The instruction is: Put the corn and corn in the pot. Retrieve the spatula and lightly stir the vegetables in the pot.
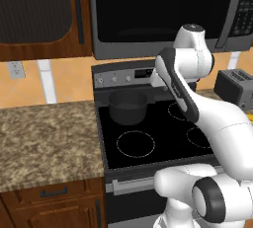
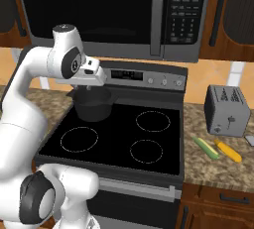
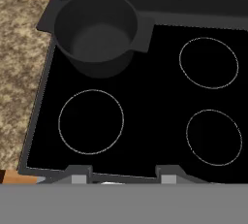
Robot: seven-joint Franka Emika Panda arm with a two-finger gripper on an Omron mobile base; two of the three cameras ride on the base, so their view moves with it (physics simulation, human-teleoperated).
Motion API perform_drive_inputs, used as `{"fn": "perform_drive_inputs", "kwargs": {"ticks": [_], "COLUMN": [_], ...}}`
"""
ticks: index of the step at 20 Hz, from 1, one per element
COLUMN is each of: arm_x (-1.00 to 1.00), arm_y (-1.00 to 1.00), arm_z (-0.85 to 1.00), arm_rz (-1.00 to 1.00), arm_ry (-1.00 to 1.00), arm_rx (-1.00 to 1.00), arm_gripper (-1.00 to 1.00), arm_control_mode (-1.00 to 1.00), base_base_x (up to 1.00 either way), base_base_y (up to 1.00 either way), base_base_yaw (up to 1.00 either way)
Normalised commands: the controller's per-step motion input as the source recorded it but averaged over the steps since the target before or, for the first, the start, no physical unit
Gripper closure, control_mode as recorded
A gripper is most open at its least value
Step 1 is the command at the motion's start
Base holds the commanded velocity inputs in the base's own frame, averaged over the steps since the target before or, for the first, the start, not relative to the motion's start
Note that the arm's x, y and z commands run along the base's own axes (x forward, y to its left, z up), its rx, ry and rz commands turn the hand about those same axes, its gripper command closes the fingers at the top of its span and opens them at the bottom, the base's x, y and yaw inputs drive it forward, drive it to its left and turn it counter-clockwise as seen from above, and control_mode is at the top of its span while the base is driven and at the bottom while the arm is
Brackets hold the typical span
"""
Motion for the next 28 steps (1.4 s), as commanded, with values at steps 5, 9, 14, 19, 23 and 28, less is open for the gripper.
{"fn": "perform_drive_inputs", "kwargs": {"ticks": [5, 9, 14, 19, 23, 28], "arm_x": [0.00, 0.00, 0.00, 0.00, 0.00, 0.00], "arm_y": [0.00, 0.00, 0.00, 0.00, 0.00, 0.00], "arm_z": [0.00, 0.00, 0.00, 0.00, 0.00, 0.00], "arm_rz": [0.00, 0.00, 0.00, 0.00, 0.00, 0.00], "arm_ry": [0.00, 0.00, 0.00, 0.00, 0.00, 0.00], "arm_rx": [0.00, 0.00, 0.00, 0.00, 0.00, 0.00], "arm_gripper": [-1.00, -1.00, -1.00, -1.00, -1.00, -1.00], "arm_control_mode": [1.00, 1.00, 1.00, 1.00, 1.00, 1.00], "base_base_x": [0.00, 0.00, 0.04, 0.05, 0.14, 0.65], "base_base_y": [-0.15, -0.59, -0.67, -0.66, -0.49, -0.23], "base_base_yaw": [0.00, 0.00, -0.01, -0.02, 0.00, 0.00]}}
